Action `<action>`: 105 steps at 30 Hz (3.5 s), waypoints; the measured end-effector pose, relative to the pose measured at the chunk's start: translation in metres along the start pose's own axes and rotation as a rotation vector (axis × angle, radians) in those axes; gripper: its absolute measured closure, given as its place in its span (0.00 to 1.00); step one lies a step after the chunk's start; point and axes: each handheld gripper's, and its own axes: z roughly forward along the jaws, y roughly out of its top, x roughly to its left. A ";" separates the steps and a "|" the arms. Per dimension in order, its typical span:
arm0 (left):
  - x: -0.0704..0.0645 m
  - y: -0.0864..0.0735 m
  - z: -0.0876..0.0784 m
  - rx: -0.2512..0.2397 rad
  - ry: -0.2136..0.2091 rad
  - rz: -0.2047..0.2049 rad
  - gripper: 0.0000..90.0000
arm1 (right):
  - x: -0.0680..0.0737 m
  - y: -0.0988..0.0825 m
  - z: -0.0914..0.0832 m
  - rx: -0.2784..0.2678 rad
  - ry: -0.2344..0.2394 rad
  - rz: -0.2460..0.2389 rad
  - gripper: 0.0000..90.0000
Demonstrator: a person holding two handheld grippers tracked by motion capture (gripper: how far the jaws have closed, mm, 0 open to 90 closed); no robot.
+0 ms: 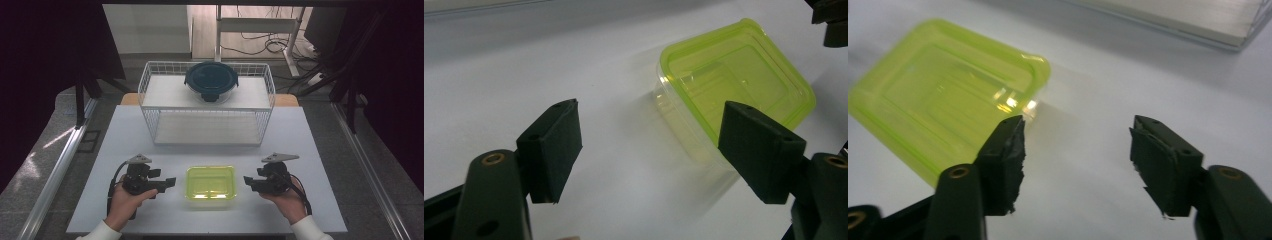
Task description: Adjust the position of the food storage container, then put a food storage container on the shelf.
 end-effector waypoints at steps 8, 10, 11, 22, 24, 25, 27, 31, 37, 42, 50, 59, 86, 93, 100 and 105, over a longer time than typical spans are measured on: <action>0.001 0.000 0.000 -0.002 0.000 -0.001 0.27 | 0.001 -0.001 -0.004 -0.031 0.054 0.031 0.25; 0.001 0.000 -0.001 -0.001 0.001 -0.001 0.27 | 0.001 -0.001 -0.004 -0.034 0.058 0.036 0.25; 0.001 0.000 -0.001 -0.001 0.001 -0.002 0.27 | 0.001 -0.001 -0.005 -0.035 0.060 0.038 0.25; 0.001 0.000 0.000 -0.002 0.004 -0.004 0.27 | -0.003 -0.001 -0.007 -0.048 0.097 0.056 0.28; 0.000 0.000 -0.001 -0.006 -0.001 -0.011 0.27 | -0.003 -0.001 -0.008 -0.049 0.102 0.062 0.29; 0.000 0.000 -0.001 -0.008 -0.002 -0.014 0.27 | -0.003 -0.001 -0.008 -0.049 0.105 0.064 0.29; -0.001 0.001 -0.001 -0.013 -0.009 -0.020 0.27 | -0.003 0.000 -0.008 -0.050 0.107 0.070 0.29; -0.002 0.002 0.004 -0.005 -0.021 -0.028 0.26 | 0.000 0.001 -0.008 -0.047 0.129 0.087 0.28; -0.005 0.004 0.014 0.014 -0.060 -0.050 0.26 | 0.003 0.003 -0.001 -0.030 0.169 0.116 0.30; -0.008 0.008 0.025 0.029 -0.089 -0.073 0.27 | 0.009 0.004 0.003 -0.017 0.188 0.111 0.31; -0.009 0.012 0.037 0.053 -0.128 -0.101 0.27 | 0.014 0.005 0.013 0.005 0.221 0.134 0.32; -0.005 0.012 0.042 0.063 -0.172 -0.161 0.28 | 0.014 0.004 0.026 0.041 0.228 0.163 0.34; -0.003 0.004 0.064 0.150 -0.281 -0.285 0.63 | 0.004 -0.007 0.056 0.102 0.352 0.369 0.63; -0.003 0.002 0.058 0.122 -0.269 -0.314 0.76 | 0.005 -0.010 0.048 0.101 0.344 0.380 0.78; -0.005 0.002 0.051 0.099 -0.251 -0.315 0.84 | 0.009 -0.006 0.037 0.056 0.346 0.357 0.85; -0.011 0.005 0.044 0.065 -0.246 -0.281 0.84 | 0.012 -0.002 0.027 0.015 0.337 0.315 0.86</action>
